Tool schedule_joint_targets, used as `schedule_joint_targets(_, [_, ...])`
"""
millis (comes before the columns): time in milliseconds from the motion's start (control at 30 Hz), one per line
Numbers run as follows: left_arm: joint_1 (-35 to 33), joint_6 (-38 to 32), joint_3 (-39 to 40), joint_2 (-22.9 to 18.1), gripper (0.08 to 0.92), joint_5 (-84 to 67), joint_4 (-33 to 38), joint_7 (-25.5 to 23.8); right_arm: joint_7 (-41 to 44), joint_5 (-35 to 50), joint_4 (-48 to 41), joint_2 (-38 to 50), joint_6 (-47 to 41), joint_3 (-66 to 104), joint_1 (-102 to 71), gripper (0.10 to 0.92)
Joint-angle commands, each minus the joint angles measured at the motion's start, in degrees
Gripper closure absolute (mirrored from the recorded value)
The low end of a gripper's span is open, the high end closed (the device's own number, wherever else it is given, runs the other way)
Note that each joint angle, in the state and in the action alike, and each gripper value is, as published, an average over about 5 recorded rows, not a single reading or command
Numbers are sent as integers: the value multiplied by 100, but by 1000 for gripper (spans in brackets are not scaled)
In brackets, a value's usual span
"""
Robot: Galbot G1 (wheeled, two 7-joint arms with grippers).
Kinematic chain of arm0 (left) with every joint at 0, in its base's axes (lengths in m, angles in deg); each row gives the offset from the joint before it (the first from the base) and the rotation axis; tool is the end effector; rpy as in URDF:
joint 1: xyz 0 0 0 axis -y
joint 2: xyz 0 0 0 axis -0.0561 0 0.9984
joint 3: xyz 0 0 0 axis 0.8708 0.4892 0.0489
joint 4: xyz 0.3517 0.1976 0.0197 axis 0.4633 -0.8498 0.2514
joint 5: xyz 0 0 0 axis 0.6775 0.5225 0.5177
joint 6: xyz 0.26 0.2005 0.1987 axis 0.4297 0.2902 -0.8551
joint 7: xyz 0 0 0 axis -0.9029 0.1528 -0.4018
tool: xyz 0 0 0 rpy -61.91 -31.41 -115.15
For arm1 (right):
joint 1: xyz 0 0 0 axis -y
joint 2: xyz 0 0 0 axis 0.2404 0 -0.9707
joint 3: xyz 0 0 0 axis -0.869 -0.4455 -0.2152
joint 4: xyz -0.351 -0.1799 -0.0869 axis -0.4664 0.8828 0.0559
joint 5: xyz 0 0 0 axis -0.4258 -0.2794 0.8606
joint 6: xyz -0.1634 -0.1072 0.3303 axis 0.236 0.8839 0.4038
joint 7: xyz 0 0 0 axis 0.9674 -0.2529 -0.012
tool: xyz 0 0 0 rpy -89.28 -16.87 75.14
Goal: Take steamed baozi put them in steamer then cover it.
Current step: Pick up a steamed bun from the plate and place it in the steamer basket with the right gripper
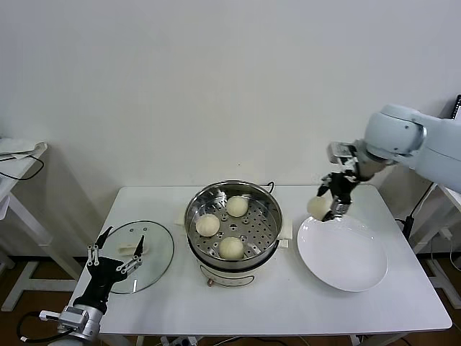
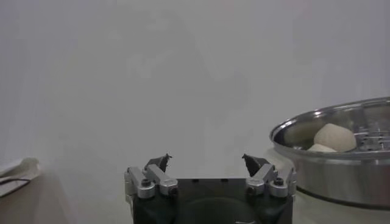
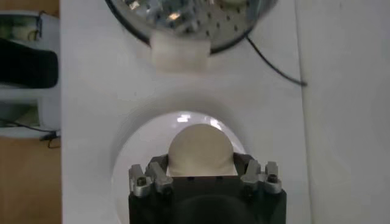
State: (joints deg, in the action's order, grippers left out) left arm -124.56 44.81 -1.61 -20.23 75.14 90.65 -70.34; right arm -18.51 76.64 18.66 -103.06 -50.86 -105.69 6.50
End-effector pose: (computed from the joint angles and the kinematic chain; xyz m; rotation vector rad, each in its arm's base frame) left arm 0.1726 0.1160 -0.3342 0.1918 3.0926 0.4345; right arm 0.5463 -0.0874 0.0286 1.3029 -1.4317 1.2527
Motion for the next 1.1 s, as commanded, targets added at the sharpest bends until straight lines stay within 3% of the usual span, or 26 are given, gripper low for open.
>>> schedule_joint_targets(33, [34,7,-44,14,177,-31,-58,-17,-161,849,14,-1400,-309,-381,427,321])
schedule_joint_targets(433, [35,16,-139,35,177,-77,-62,-33,-187,412,-905,-2556,-302,77,-612,321])
schedule_joint_targets(1100, [49,14,-203,10,177,-118,-90,-56,-110,-444,-1280,-2529,-253,342,-1453,321])
